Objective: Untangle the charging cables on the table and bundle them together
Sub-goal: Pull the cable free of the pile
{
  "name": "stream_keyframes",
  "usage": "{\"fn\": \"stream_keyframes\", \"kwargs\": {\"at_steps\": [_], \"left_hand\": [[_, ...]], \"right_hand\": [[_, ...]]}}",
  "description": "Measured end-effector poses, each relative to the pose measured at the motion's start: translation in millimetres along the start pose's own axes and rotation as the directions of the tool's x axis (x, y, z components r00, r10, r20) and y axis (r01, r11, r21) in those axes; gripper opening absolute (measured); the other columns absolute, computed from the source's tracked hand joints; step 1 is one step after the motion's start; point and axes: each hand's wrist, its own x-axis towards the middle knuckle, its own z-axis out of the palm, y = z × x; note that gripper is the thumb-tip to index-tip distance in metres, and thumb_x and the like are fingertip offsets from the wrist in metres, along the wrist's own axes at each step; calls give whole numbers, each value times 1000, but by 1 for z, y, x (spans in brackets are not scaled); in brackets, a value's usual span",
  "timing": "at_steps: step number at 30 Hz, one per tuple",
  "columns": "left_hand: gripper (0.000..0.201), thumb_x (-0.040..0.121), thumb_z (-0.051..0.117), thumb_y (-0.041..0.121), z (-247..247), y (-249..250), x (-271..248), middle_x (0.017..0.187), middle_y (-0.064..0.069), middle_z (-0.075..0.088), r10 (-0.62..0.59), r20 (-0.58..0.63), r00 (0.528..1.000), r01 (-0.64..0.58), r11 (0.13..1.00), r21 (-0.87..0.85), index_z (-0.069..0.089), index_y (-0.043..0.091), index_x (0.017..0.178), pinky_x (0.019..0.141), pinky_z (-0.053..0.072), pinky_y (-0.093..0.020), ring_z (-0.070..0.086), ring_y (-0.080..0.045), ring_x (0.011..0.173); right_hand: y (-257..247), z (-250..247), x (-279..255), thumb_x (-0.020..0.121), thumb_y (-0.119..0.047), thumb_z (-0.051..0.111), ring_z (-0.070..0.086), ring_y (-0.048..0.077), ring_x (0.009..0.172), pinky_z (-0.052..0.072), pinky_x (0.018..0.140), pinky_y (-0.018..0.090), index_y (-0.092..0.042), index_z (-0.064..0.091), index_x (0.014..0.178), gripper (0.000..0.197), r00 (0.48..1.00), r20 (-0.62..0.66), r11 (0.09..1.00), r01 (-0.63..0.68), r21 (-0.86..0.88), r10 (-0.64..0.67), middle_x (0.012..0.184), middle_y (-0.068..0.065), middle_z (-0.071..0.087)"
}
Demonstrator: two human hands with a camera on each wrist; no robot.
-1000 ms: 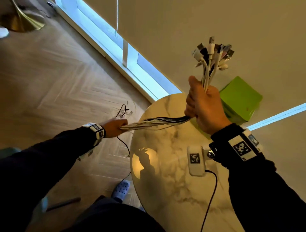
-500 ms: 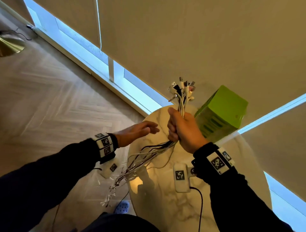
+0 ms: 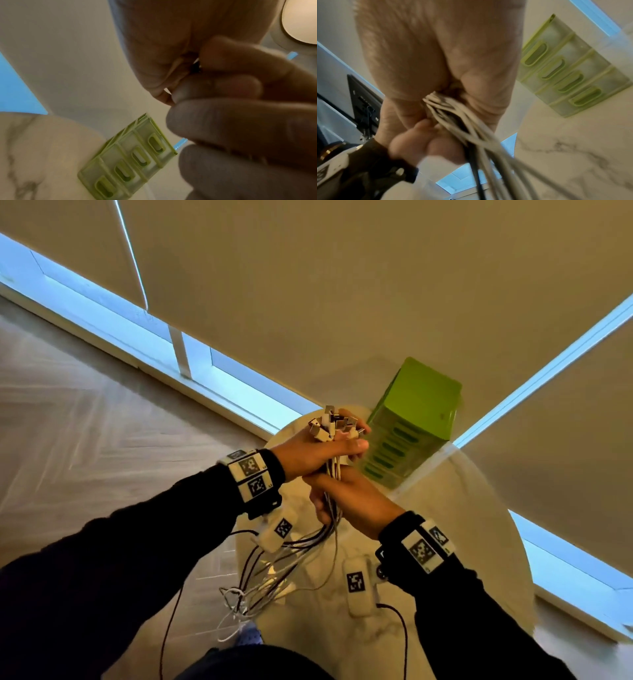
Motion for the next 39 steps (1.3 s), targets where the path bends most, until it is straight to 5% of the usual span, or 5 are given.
{"fn": "stream_keyframes", "kwargs": {"at_steps": [9,13,18,31,39], "left_hand": [[93,69,89,32,0,-26,-18,127,-9,59,-252,312,916,289,954,-76,35,13,142,96,51,-36,62,-20,119],[45,95,69,22,34,-53,-41,128,1,66,-427,483,765,305,900,312,50,15,135,103,49,-27,62,-8,119],[21,106,44,41,75,-62,-51,75,-1,60,-445,397,803,275,867,416,45,26,91,63,52,-37,59,-20,61],[44,102,26,61,44,-68,-75,80,0,60,-243,323,915,-39,742,670,54,26,103,71,51,-39,56,-17,69],[48,94,38,71,47,-49,-47,94,5,73,-141,365,920,-268,453,850,66,33,103,74,51,-37,67,-16,83]], "right_hand": [[6,-18,-5,96,-12,51,13,12,44,17,43,21,-20,40,65,34,981,-193,926,100,363,-31,55,-1,17],[-3,-38,-14,97,-18,53,11,16,45,15,47,30,-21,29,57,46,978,-205,917,117,381,-40,52,-1,16],[-6,-49,-18,98,-18,54,47,24,46,41,48,31,-10,49,67,32,929,-370,958,126,259,-22,53,7,41],[19,-81,-38,104,-39,50,16,7,38,15,35,17,-23,35,66,43,966,-155,965,-177,194,208,54,-4,23],[47,-79,-53,102,-46,51,70,22,73,55,65,37,-15,52,78,39,982,-45,945,-161,284,181,95,16,64]]}}
